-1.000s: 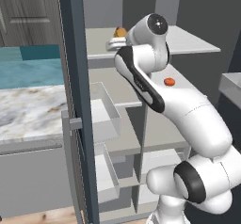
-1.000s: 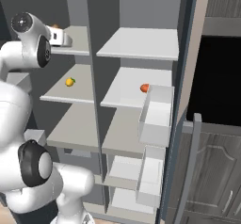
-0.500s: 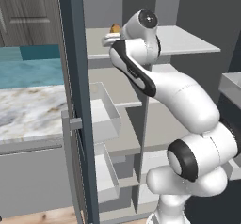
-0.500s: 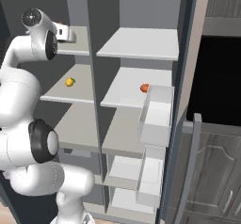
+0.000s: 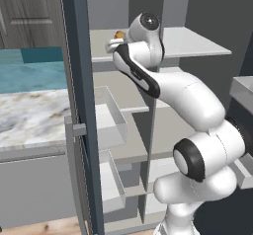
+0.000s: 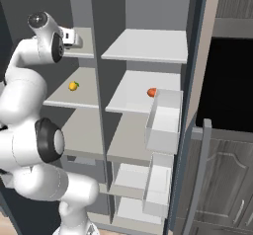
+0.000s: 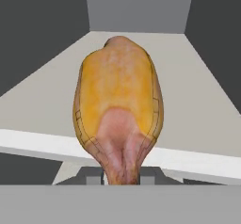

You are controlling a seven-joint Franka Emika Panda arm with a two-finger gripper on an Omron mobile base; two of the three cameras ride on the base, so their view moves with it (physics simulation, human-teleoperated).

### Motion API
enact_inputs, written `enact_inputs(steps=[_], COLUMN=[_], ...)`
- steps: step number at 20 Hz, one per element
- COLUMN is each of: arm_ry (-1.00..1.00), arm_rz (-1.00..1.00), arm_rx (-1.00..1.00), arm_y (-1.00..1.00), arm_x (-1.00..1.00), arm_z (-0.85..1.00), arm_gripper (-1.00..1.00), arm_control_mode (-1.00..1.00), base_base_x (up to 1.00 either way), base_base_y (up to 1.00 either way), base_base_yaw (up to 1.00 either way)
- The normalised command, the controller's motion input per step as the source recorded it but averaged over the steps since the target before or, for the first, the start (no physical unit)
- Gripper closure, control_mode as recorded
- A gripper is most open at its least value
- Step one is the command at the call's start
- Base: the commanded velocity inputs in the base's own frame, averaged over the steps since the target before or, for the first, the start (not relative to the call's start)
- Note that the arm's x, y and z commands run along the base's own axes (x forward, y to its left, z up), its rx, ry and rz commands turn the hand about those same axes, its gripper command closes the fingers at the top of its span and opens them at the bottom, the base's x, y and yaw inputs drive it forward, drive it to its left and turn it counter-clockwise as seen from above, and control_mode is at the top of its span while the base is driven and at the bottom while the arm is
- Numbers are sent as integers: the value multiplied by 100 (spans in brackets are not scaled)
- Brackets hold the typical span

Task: There's a chicken drumstick in the fridge that needs to be moved to the freezer for freezing. Pick up the chicken drumstick from the fridge, place it on any shelf in the freezer, and close the fridge and freezer doors when done.

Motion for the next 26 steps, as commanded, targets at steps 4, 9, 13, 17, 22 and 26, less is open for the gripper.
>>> enact_inputs(steps=[4,9,13,17,22,26], arm_ry=[0,0,1,2,0,0], arm_rz=[0,0,0,0,0,0], arm_rx=[-1,0,0,0,0,-2], arm_y=[0,0,0,0,0,10], arm_x=[21,26,29,28,29,34], arm_z=[-13,-11,-8,-1,-4,-5], arm_gripper=[100,100,100,100,100,100], arm_control_mode=[-100,-100,-100,-100,-100,-100], base_base_x=[0,0,0,0,0,0], base_base_y=[0,0,0,0,0,0], base_base_yaw=[0,0,0,0,0,0])
